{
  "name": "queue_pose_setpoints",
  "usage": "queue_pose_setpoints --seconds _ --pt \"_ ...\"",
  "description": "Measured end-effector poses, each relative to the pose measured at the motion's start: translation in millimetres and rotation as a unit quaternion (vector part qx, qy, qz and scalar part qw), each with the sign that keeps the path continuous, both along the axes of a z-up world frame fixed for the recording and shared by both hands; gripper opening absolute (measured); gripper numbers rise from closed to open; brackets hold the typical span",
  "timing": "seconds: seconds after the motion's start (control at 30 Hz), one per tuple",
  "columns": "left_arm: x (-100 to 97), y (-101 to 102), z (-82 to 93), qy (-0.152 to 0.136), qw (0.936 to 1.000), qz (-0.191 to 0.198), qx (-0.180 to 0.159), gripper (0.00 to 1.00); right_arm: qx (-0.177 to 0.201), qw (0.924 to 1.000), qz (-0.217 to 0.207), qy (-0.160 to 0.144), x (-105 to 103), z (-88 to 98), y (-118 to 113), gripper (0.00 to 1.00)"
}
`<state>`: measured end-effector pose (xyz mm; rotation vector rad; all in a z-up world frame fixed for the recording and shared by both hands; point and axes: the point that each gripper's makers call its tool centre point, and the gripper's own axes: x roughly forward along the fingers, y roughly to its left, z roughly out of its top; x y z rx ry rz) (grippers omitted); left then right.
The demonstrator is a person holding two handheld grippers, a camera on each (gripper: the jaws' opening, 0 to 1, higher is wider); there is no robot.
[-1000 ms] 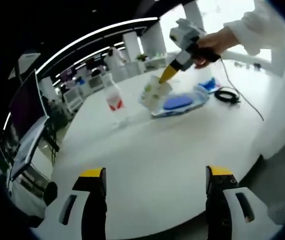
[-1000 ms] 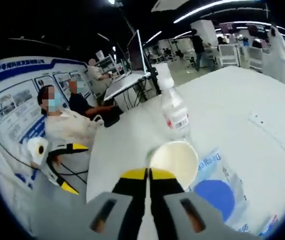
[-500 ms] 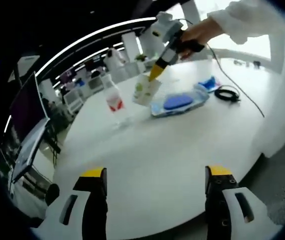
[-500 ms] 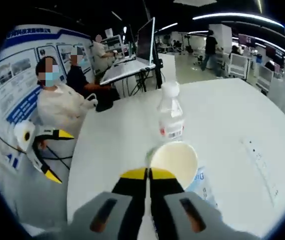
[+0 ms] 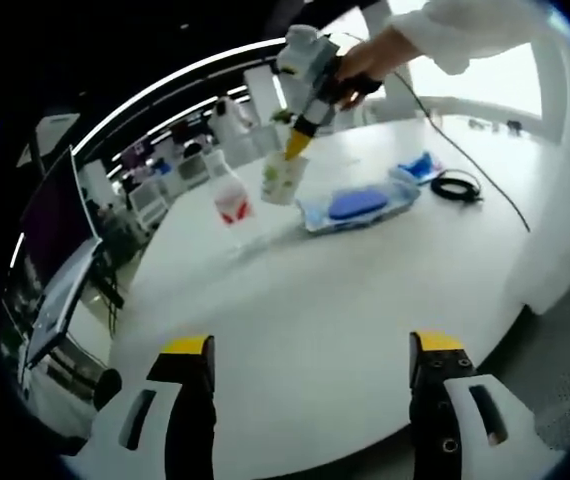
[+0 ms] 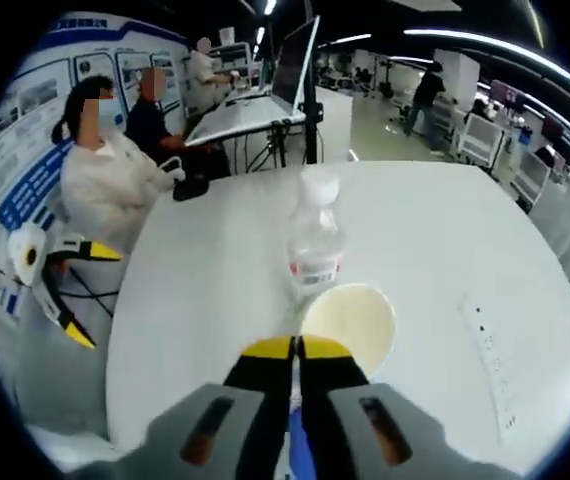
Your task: Arrange the tabletop items into an orderly group along one side of the table until the central work area is clear of visible clutter.
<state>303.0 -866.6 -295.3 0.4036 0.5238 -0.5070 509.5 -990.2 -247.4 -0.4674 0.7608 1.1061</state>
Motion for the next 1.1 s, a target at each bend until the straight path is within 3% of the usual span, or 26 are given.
queue_pose_setpoints --seconds 0.1,0.27,0.4,0.73,1.1 --pt "0.5 0.5 0.3 -0.002 1.0000 0.001 0.001 0.76 -0.024 0.9995 0.016 -0.008 2.7 -4.2 -2.0 0.00" --pt "1.2 1.3 1.0 -0.002 1.0000 0.003 0.002 0.76 -0.038 0.9990 0.024 0.008 14.6 -13.5 -2.8 0.00" --pt "0.9 0.5 1.2 -0.002 1.0000 0.003 0.000 0.76 -0.069 0.9960 0.056 -0.006 13.3 -18.4 1.0 0.00" --pt "1.7 1.4 1.7 -0.003 1.0000 0.005 -0.005 0.75 -0.104 0.9916 0.077 0.008 17.0 -27.8 10.0 0.00" --pt "2.4 2.3 2.4 -0.005 0.9999 0.007 -0.008 0.75 -0.138 0.9858 0.094 0.018 4.7 -36.5 18.0 0.00"
